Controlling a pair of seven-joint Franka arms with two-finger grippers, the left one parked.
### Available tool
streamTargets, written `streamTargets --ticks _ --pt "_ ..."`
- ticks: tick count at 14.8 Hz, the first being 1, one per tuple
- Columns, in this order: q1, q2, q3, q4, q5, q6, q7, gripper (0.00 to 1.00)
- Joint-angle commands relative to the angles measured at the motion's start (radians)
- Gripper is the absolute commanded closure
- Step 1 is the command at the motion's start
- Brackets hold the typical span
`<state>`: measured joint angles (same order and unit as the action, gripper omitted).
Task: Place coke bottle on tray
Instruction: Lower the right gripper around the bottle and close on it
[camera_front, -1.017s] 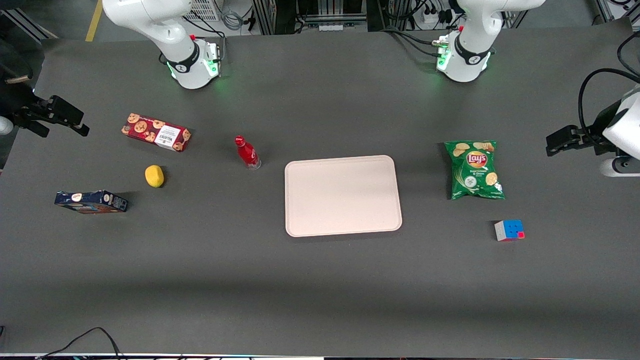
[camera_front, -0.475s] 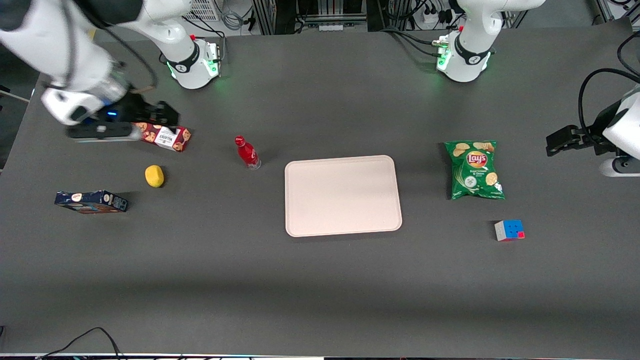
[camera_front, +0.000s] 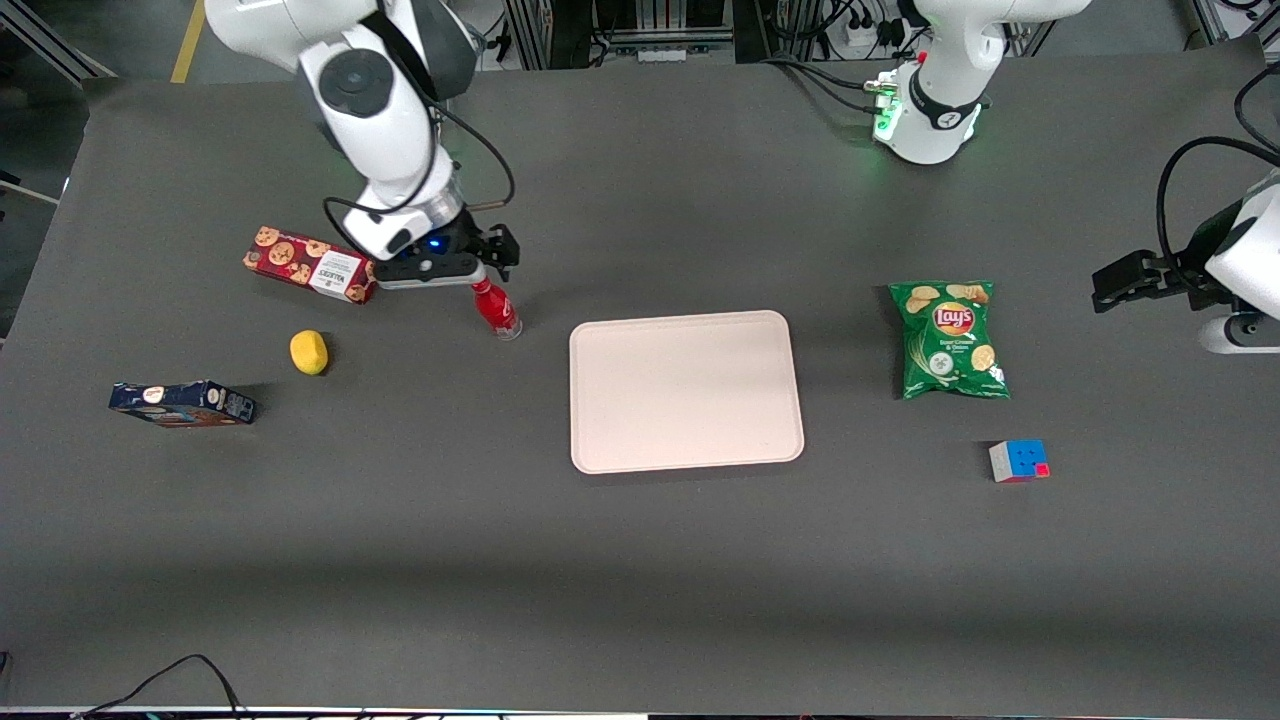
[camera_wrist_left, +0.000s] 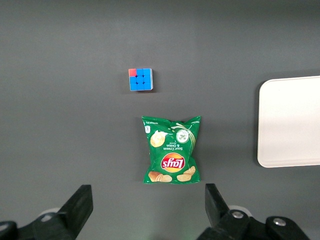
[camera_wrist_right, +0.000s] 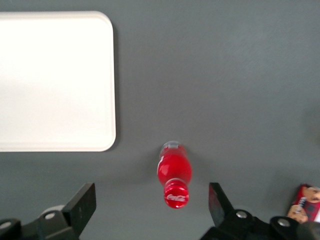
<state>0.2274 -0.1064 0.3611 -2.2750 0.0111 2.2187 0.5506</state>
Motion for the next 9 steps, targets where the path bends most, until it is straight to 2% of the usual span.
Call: streamTargets --ticks 1,3,9 --pt "-0.006 0.017 0.012 -0.113 0.006 0.155 0.008 0.0" --pt "-0.008 0.031 0.012 -0.147 0.003 0.208 -0.003 0.0" --pt "-0.008 0.056 0.012 -0.175 0.0 0.21 -0.009 0.0"
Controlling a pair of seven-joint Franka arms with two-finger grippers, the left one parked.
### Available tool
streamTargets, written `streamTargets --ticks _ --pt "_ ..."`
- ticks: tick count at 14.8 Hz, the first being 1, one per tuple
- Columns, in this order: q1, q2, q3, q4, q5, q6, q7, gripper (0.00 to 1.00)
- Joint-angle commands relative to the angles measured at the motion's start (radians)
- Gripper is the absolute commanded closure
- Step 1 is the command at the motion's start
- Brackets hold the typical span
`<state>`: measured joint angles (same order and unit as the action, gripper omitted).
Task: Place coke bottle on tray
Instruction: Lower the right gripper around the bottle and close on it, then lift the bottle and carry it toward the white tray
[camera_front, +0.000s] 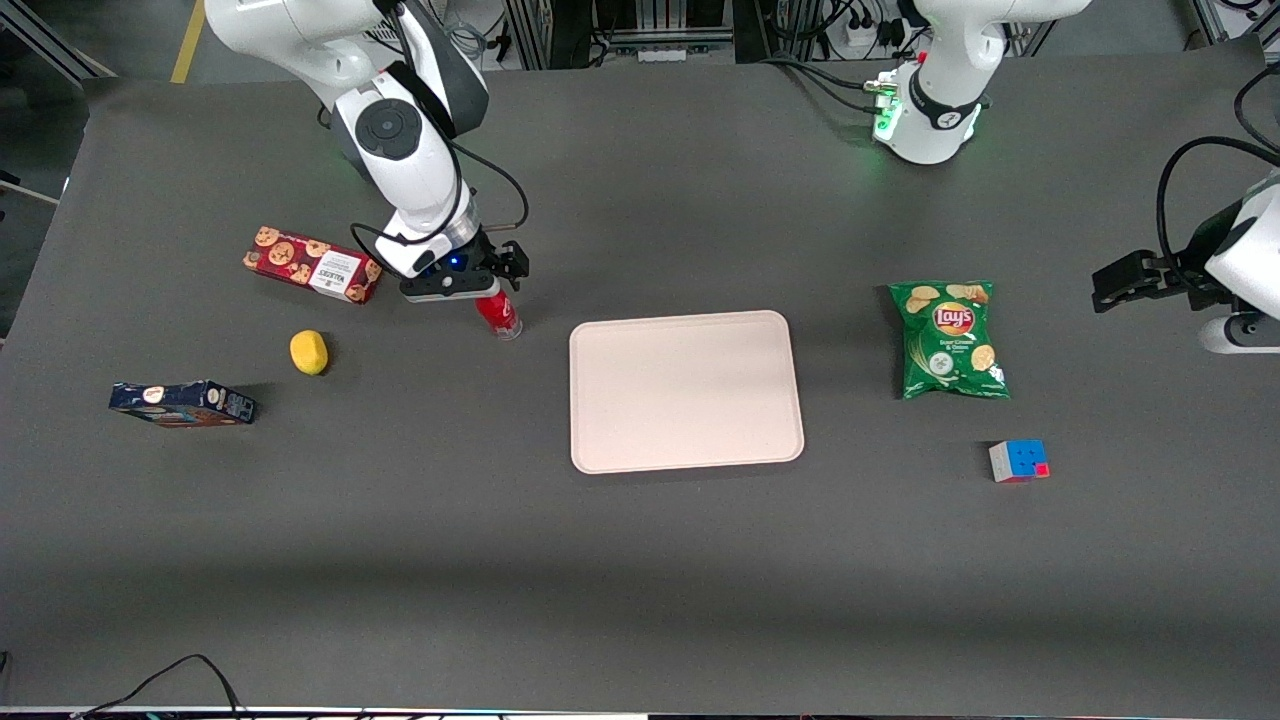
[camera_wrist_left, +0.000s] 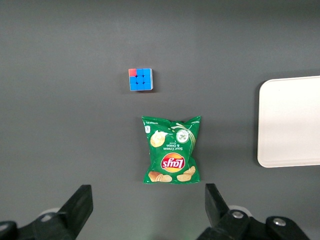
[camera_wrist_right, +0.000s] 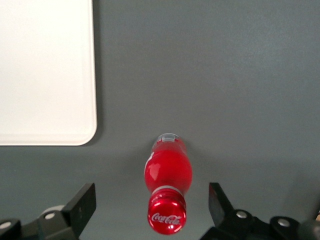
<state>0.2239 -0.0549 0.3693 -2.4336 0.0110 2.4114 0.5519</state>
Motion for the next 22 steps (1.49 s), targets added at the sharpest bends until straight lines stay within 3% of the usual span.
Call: streamTargets --ticks 1,5,7,15,16,22 --pt "-0.005 0.004 0.003 -0.018 0.0 0.017 -0.01 0.0" --pt "-0.005 0.004 0.003 -0.019 0.0 0.017 -0.024 0.06" --pt "-0.006 0.006 0.003 -0.022 0.0 0.017 -0.024 0.13" --pt "-0.009 0.003 0.003 -0.03 0.0 0.015 -0.024 0.94" --pt "-0.009 0.003 0.003 -0.028 0.0 0.012 -0.024 1.0" --pt "-0.015 -0.055 -0.001 0.068 0.0 -0.118 -0.015 1.0"
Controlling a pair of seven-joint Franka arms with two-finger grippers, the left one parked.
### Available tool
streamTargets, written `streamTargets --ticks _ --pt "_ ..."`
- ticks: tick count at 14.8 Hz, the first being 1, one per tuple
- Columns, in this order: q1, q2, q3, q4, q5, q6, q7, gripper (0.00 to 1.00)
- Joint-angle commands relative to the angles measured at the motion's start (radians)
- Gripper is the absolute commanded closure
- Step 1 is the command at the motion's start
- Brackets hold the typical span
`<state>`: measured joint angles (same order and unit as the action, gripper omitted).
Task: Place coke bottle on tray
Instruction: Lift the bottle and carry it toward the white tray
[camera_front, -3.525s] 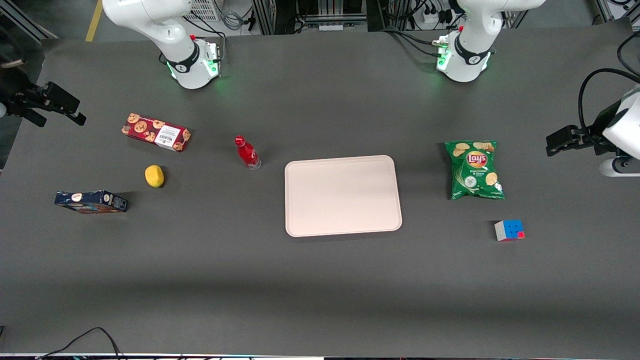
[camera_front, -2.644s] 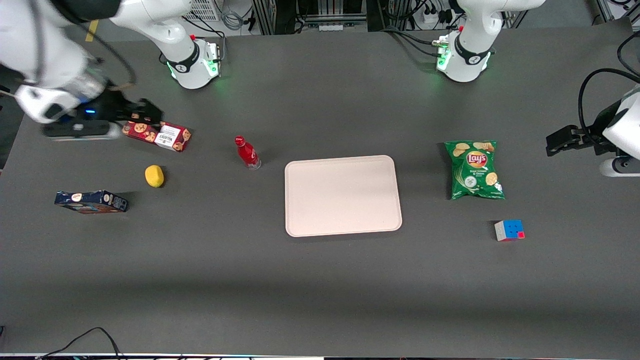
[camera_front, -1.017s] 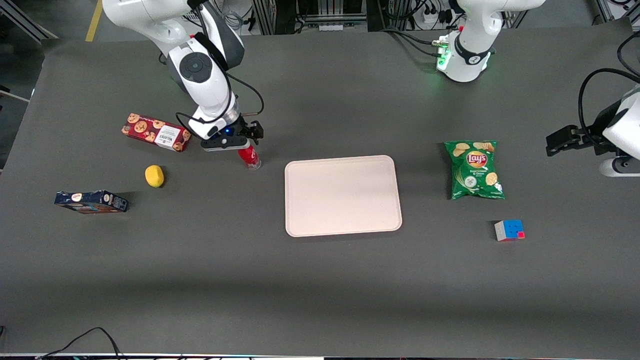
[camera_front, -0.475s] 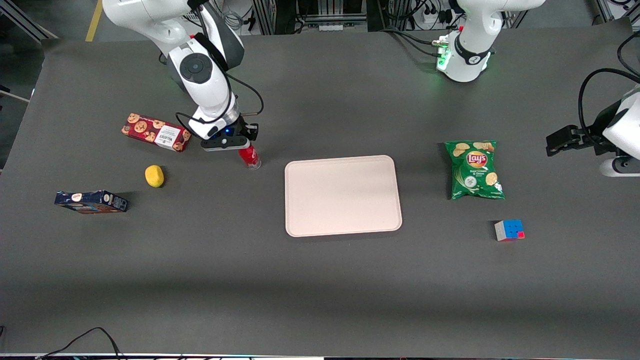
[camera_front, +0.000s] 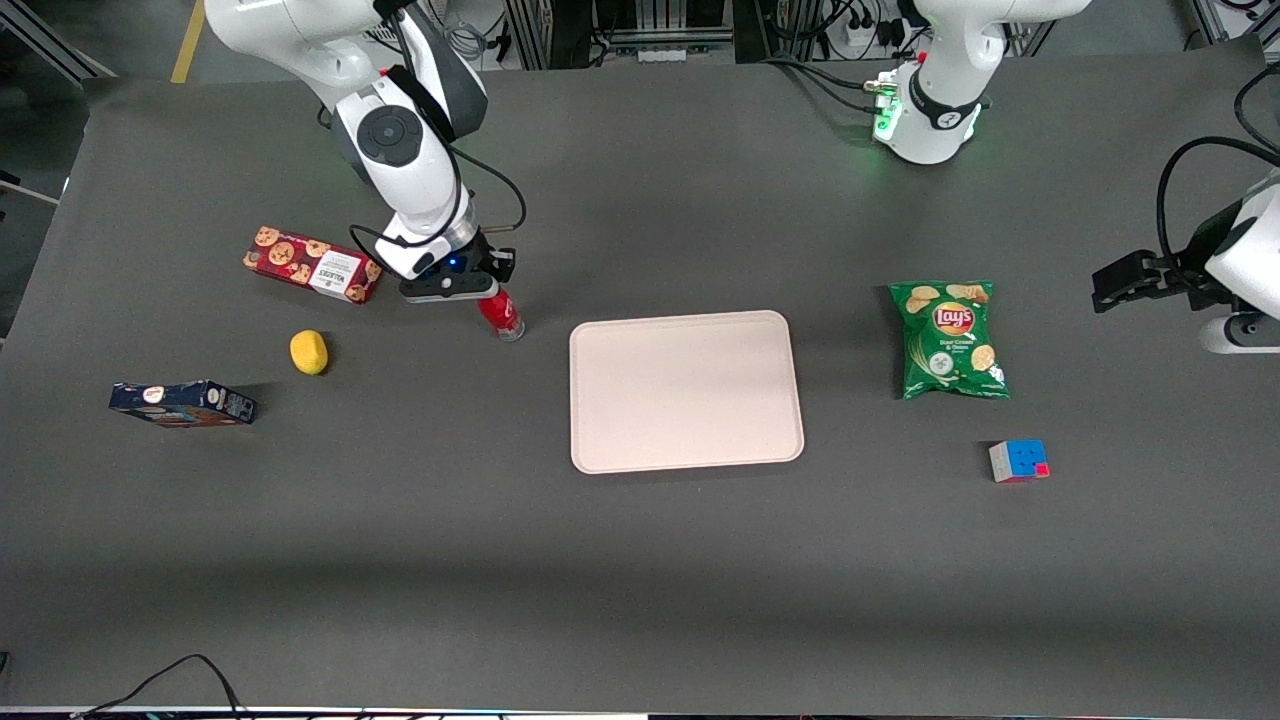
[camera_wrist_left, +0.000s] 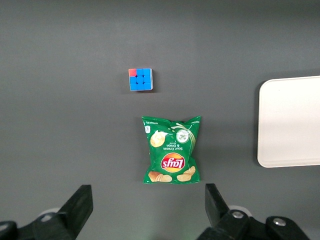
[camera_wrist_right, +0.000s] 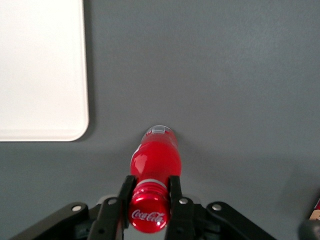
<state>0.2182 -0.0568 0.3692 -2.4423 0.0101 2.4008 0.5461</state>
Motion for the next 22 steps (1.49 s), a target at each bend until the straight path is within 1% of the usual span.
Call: streamTargets --ticks 1,5,8,11,12,14,17,18,22 --pt "-0.01 -0.054 -0.007 0.13 0.001 -0.17 -0.011 1.0" --pt "-0.019 -0.02 -0.019 0.436 0.001 -0.447 -0.018 1.0" --pt "-0.019 0.073 -0.03 0.714 -0.005 -0.633 -0.017 1.0" --pt "0.0 0.231 -0.029 0.983 -0.067 -0.732 0.006 1.0" --pt "0.006 0.289 -0.027 1.055 -0.071 -0.744 0.024 1.0" --pt "0.045 0.382 -0.029 1.135 -0.074 -0.741 0.073 1.0" --pt "0.111 0.517 -0.027 1.232 -0.152 -0.73 0.133 1.0" --pt "0.122 0.552 -0.027 1.25 -0.169 -0.72 0.15 1.0" --pt "0.144 0.65 -0.019 1.252 -0.188 -0.629 0.175 1.0"
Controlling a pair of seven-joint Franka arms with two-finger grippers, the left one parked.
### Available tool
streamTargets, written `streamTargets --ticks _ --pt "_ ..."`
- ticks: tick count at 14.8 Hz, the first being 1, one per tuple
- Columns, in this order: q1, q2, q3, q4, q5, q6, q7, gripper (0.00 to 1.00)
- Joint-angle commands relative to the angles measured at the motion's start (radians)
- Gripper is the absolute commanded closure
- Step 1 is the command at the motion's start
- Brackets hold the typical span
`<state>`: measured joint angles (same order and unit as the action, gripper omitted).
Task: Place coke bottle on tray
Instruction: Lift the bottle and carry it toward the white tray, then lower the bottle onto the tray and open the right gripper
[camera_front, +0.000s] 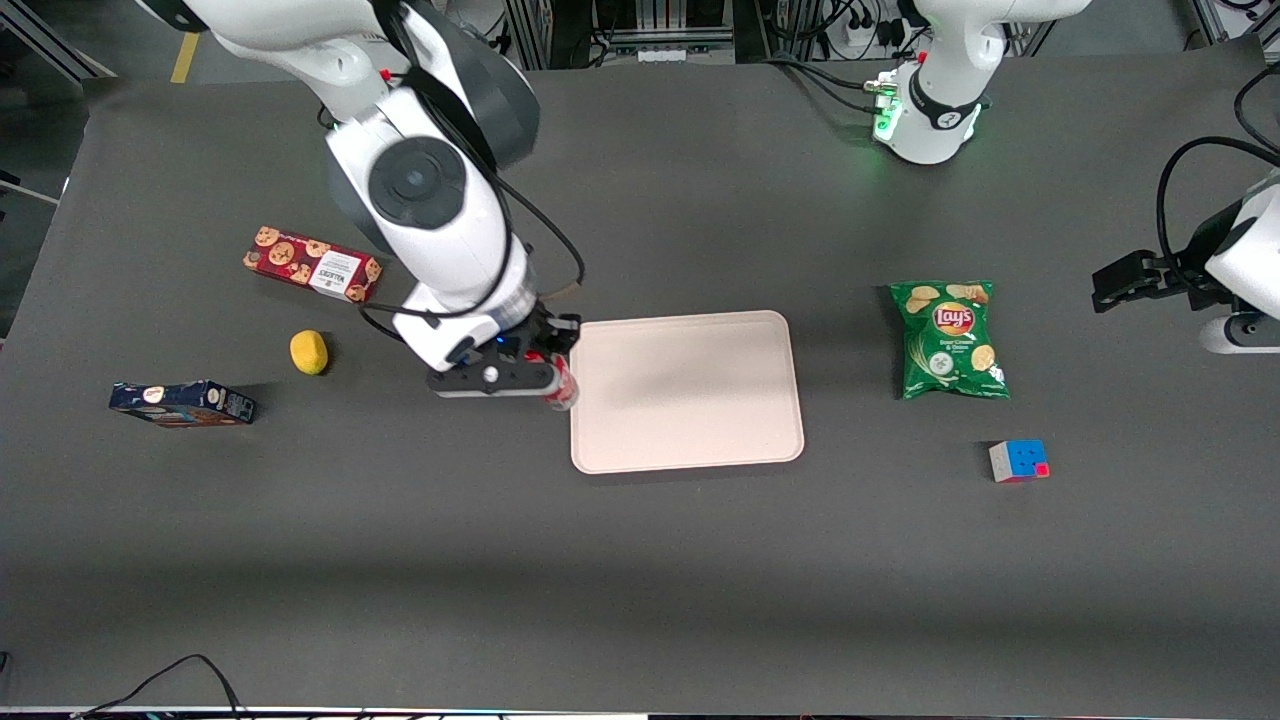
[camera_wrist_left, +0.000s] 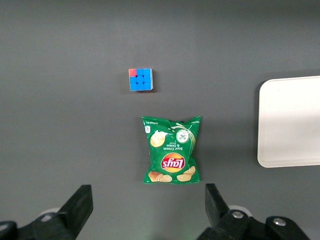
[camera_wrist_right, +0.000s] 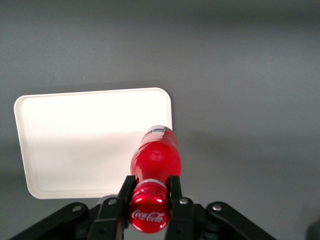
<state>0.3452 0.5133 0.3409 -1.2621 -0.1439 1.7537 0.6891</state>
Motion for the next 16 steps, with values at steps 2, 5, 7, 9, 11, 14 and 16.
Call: streamTargets --ticks 2,5,7,9,11,14,16 --pt "0.031 0.122 0.01 0.07 -0.066 0.049 0.047 1.0" --pt "0.052 0.178 0.013 0.064 -0.12 0.09 0.107 1.0" --pt "0.054 0.195 0.013 0.047 -0.118 0.116 0.116 1.0" --pt "0.064 0.197 0.013 0.001 -0.118 0.165 0.159 1.0" --pt "0.075 0.198 0.013 -0.026 -0.121 0.194 0.168 1.0" --pt "0.08 0.2 0.013 -0.051 -0.121 0.222 0.194 0.99" --pt "0.081 0.2 0.013 -0.063 -0.123 0.237 0.199 0.89"
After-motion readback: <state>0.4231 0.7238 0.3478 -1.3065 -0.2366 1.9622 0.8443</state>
